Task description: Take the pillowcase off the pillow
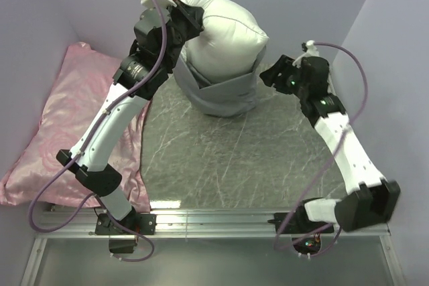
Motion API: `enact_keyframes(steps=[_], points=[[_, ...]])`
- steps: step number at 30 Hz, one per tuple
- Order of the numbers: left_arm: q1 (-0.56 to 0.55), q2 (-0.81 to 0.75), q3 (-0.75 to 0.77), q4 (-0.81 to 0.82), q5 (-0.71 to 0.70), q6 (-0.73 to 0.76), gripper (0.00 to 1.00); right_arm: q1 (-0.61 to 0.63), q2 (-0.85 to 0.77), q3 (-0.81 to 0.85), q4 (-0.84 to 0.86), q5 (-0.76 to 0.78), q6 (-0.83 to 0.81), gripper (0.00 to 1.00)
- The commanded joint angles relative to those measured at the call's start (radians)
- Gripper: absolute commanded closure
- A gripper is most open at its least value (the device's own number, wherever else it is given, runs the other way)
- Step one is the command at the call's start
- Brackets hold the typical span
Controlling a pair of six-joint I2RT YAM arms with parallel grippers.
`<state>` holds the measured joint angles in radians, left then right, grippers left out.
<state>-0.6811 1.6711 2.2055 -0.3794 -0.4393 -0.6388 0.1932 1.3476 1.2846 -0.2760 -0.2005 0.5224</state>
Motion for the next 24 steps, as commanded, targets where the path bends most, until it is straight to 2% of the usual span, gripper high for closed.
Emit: enact_keyframes(steps=[1,5,8,10,16,20,24], points=[[-0.005,0.004,0.033,0.191,-0.026,0.008,0.99,0.003,-0.222,-0.022,0.109,0.000,-0.033,0.34],[-0.005,0.001,-0.013,0.192,0.002,-0.019,0.99,0.005,-0.390,-0.019,0.201,-0.095,-0.096,0.28],[-0.003,-0.011,-0.076,0.194,0.042,-0.041,1.00,0.011,-0.438,0.054,0.219,-0.145,-0.192,0.21],[-0.003,-0.010,-0.090,0.188,0.092,-0.058,0.99,0.020,-0.401,0.111,0.166,-0.188,-0.248,0.21],[-0.027,0.012,-0.157,0.146,0.175,-0.078,0.99,0.071,-0.337,0.240,0.095,-0.154,-0.347,0.19],[-0.083,-0.004,-0.268,0.172,0.189,-0.082,0.99,0.192,-0.202,0.485,-0.092,-0.024,-0.513,0.19],[-0.118,-0.019,-0.348,0.195,0.185,-0.099,0.99,0.294,-0.070,0.622,-0.225,0.070,-0.607,0.18]])
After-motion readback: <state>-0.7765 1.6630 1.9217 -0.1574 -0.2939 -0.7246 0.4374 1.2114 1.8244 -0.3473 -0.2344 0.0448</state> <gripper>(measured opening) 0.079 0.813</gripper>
